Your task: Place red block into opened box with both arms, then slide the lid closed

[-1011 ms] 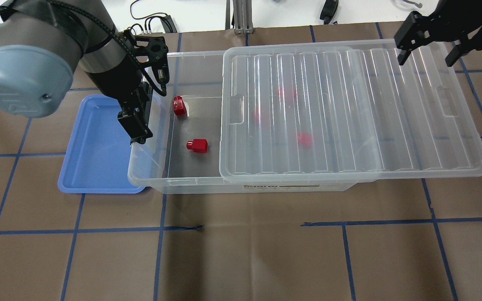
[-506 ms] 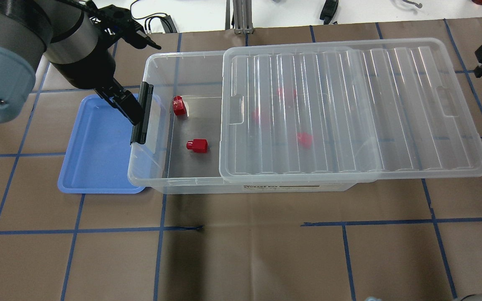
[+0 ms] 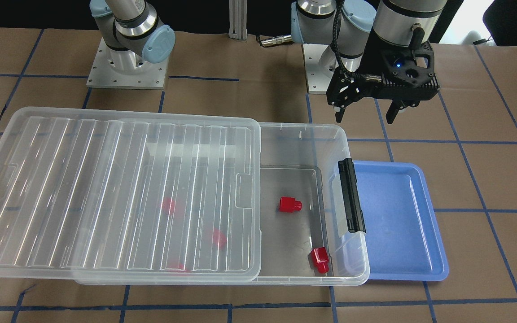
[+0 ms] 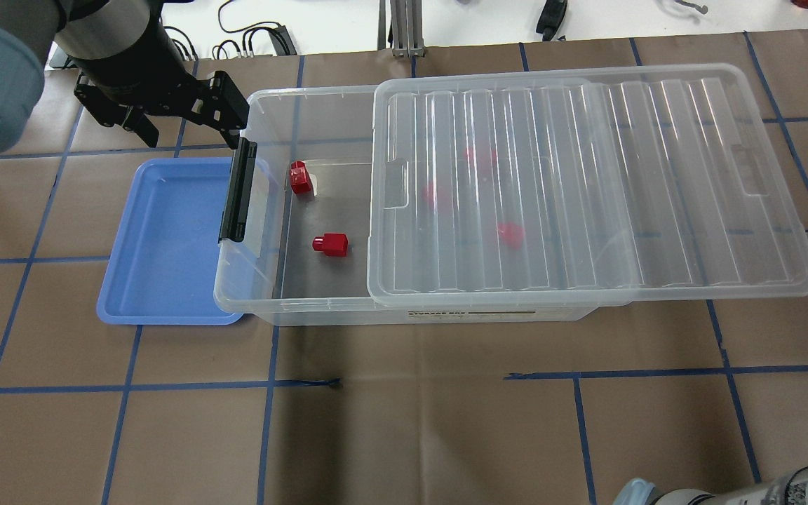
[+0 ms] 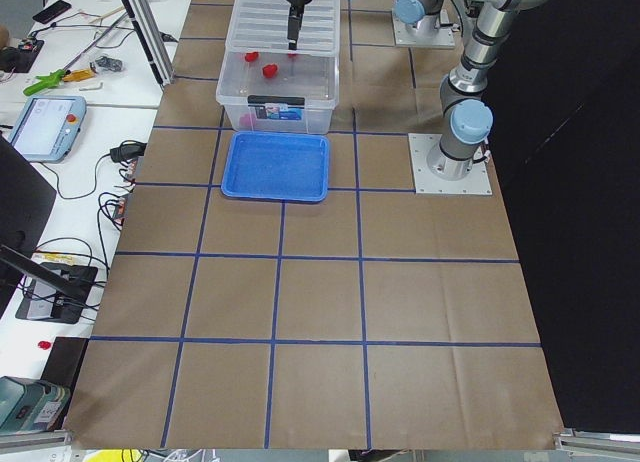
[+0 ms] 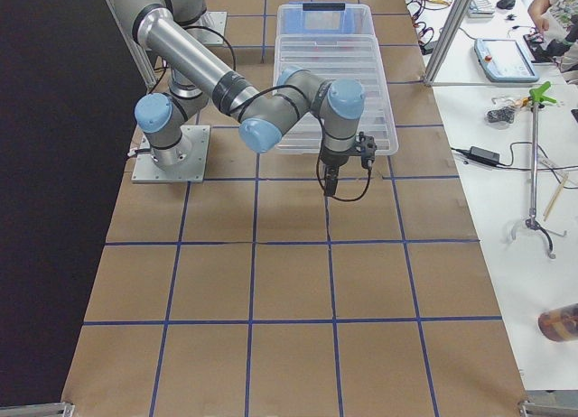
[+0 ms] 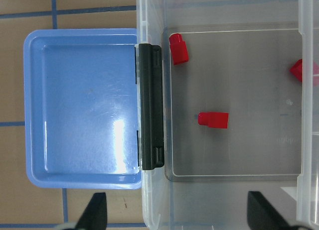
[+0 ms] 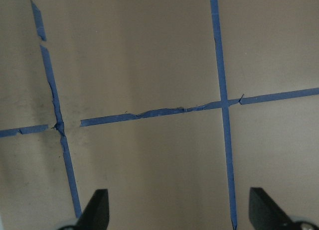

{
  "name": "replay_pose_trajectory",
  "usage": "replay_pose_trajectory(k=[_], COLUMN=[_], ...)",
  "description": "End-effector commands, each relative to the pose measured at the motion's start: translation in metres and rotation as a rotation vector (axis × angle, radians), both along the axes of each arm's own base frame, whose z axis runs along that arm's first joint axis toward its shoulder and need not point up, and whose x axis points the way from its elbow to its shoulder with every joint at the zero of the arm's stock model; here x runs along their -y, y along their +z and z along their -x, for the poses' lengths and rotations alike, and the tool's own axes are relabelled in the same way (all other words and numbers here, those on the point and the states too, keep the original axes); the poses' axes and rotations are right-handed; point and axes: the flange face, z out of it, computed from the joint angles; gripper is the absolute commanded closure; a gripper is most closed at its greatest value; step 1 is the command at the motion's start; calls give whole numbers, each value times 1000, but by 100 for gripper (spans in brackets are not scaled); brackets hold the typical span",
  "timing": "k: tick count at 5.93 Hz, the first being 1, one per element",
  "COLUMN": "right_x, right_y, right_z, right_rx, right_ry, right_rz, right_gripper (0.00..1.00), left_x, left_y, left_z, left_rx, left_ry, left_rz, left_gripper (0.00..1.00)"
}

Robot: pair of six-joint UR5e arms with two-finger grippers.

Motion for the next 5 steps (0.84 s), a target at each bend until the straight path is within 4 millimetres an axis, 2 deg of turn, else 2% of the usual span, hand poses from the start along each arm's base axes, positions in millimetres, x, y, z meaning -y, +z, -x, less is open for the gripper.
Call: replay_pose_trajectory(k=[1, 2, 3, 5], right_x=[-5, -3, 1, -10], right_y=[-8, -15, -12, -21], right_z=[-9, -26, -47, -63], right_rx=[11, 21, 20, 49], right_ry=[-20, 1, 16, 6], right_rz=[8, -3, 1, -6], right_gripper=[0, 0, 0, 0], left_x=[-2, -3, -4, -8], left_y=[3, 3, 5, 6], left_z=[1, 1, 1, 1], left_rx=[-7, -7, -7, -8], left_ry=[35, 35, 35, 35], left_rz=[-5, -5, -2, 1], left_gripper=[2, 2, 2, 2])
